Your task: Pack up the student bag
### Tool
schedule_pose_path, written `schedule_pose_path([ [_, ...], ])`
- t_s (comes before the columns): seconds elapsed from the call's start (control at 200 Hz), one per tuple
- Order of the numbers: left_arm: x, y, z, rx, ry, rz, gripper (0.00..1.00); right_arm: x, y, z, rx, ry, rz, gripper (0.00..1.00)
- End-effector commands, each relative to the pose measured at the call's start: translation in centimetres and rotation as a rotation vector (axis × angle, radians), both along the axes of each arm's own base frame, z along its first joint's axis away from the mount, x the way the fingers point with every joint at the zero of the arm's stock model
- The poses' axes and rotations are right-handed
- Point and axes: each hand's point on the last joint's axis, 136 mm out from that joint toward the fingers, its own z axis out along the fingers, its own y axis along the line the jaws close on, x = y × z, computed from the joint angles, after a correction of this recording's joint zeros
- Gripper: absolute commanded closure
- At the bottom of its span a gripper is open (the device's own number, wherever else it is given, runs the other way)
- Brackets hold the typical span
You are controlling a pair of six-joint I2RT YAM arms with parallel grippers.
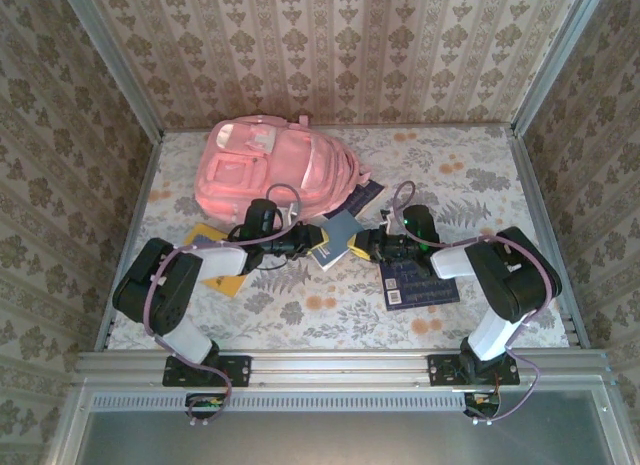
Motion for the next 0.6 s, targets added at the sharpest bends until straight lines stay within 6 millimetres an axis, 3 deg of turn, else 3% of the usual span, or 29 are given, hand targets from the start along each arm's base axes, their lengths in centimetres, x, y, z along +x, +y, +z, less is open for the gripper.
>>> schedule_pose_path([
  [0.0, -1.5, -0.4, -0.6, -0.010, 0.046, -0.045, 0.67, 1.0, -0.5, 1.1, -0.025, -0.081, -0.056, 0.88],
  [0.155, -1.4, 0.7, -1.3, 0.020, 0.068, -0.011, 0.51, 1.2, -0.7, 1.2, -0.030, -0.082, -0.079, 0.92],
  [0.285, -1.4, 2.3, -2.5, 0.092, 0.079, 0.029, 0.43, 1.4, -1.0, 0.9, -0.046, -0.074, -0.097, 0.95],
  [0.595, -1.9, 5.2, -4.1, 0.220, 0.085, 0.068, 0.38, 2.5, -0.7, 0.3, -0.057, -0.044, -0.126, 0.97],
])
